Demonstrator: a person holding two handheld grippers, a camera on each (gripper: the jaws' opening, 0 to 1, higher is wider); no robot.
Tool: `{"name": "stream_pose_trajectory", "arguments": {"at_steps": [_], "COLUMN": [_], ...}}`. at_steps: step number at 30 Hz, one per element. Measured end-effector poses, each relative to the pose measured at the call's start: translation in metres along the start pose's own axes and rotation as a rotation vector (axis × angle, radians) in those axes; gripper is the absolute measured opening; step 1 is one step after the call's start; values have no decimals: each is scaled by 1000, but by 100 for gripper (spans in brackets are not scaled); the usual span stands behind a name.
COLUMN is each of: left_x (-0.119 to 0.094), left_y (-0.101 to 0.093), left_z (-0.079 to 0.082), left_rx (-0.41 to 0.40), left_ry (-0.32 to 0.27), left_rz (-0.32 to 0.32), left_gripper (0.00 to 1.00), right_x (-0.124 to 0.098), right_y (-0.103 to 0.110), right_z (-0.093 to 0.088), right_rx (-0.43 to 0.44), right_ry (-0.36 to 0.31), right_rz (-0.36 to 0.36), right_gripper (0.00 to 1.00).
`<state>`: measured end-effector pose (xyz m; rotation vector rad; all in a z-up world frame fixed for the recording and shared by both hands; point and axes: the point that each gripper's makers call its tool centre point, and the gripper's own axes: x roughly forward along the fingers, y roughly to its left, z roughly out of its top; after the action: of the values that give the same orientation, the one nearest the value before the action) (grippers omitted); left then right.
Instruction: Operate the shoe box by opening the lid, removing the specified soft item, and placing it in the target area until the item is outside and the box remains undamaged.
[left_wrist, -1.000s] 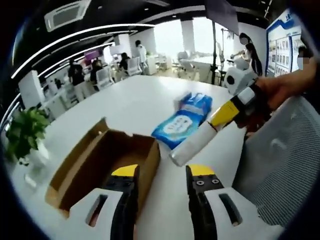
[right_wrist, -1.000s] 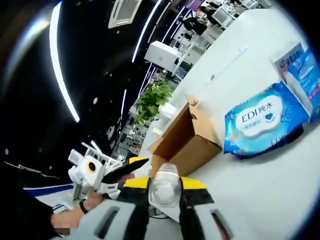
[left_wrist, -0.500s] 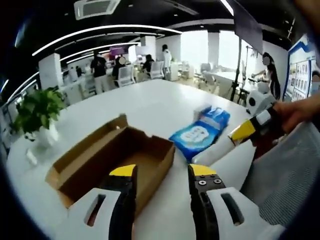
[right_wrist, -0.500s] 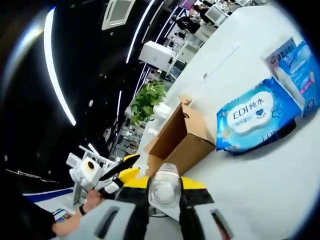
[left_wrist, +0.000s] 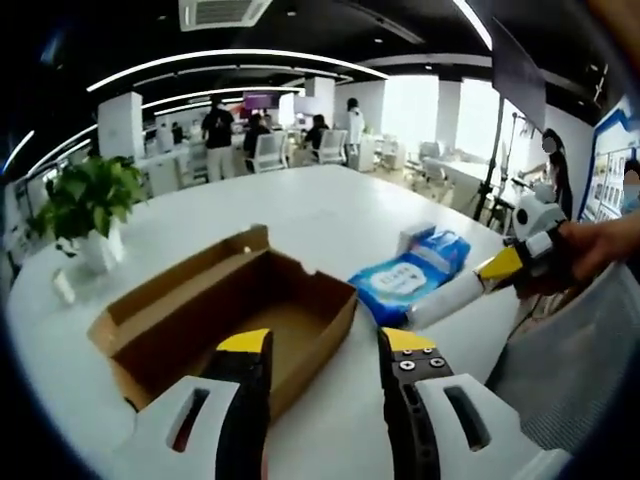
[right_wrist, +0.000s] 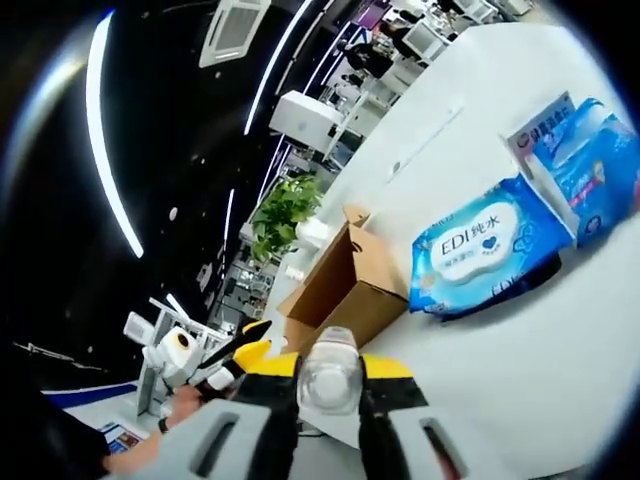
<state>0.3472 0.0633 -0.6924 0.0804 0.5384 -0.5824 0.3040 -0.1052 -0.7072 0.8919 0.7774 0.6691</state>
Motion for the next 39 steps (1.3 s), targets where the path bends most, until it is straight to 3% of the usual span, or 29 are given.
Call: {"name": "stream_pose_trajectory", "arguments": {"at_steps": [12,39], "left_x": [1,0], "left_y": [-1,-1], "left_z": [-3,-4], "left_rx": [-11,-8], "left_ry": [-10,-3], "left_rz": [-7,-2], "left_gripper": [47,46], "right_x": [-17,-33], "right_y": [-1,-15], "right_z": [35,82], "right_rx": [-27,-85], "right_ry": [-41,-61], "right_rz": [-1,-53], "right_gripper": [18,18]}}
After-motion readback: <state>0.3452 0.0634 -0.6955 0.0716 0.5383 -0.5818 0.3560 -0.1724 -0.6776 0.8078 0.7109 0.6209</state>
